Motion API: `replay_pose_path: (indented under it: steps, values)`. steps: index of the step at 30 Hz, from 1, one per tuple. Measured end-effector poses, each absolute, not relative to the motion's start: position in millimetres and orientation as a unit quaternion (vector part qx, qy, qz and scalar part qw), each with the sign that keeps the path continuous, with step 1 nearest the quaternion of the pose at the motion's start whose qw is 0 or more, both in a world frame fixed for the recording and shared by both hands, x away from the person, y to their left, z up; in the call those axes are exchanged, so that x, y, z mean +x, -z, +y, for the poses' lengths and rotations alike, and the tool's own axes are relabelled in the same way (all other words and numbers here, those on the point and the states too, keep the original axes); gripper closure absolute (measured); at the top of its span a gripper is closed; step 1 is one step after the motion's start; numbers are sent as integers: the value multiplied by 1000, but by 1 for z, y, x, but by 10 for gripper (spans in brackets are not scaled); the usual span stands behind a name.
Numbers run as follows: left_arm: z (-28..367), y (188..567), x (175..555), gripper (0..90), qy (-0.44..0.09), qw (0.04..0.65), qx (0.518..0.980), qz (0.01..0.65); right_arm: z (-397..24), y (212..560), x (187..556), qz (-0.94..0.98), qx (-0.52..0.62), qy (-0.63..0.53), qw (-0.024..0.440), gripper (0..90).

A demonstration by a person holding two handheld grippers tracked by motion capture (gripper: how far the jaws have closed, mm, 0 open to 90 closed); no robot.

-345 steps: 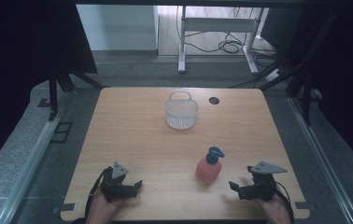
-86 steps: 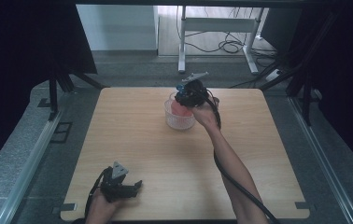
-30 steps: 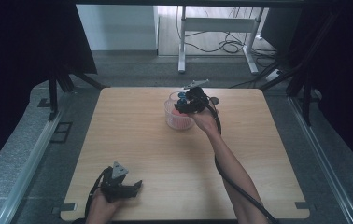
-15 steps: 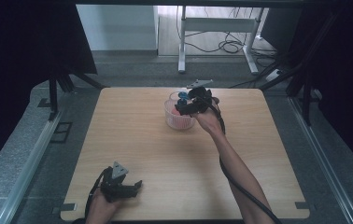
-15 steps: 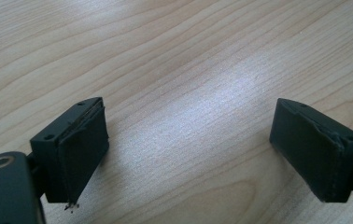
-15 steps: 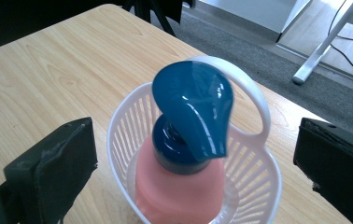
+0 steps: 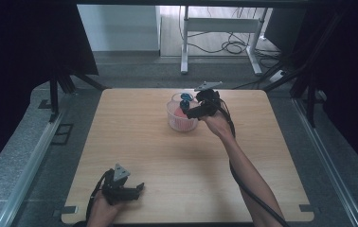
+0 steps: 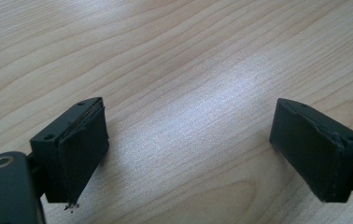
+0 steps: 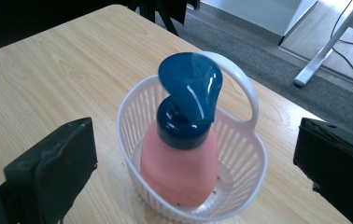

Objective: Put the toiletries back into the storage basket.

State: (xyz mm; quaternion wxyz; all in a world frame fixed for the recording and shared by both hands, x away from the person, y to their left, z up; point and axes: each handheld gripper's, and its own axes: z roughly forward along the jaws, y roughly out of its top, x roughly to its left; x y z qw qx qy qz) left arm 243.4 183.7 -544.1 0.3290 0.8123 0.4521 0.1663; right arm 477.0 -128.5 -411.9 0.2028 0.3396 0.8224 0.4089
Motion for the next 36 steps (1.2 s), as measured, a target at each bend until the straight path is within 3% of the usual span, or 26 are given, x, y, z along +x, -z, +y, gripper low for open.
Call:
replay_pose_path:
  steps: [36]
  values:
    - [184,544,243,109,-167,329,812,452,-147,411,433,840,305,-403,198,0]
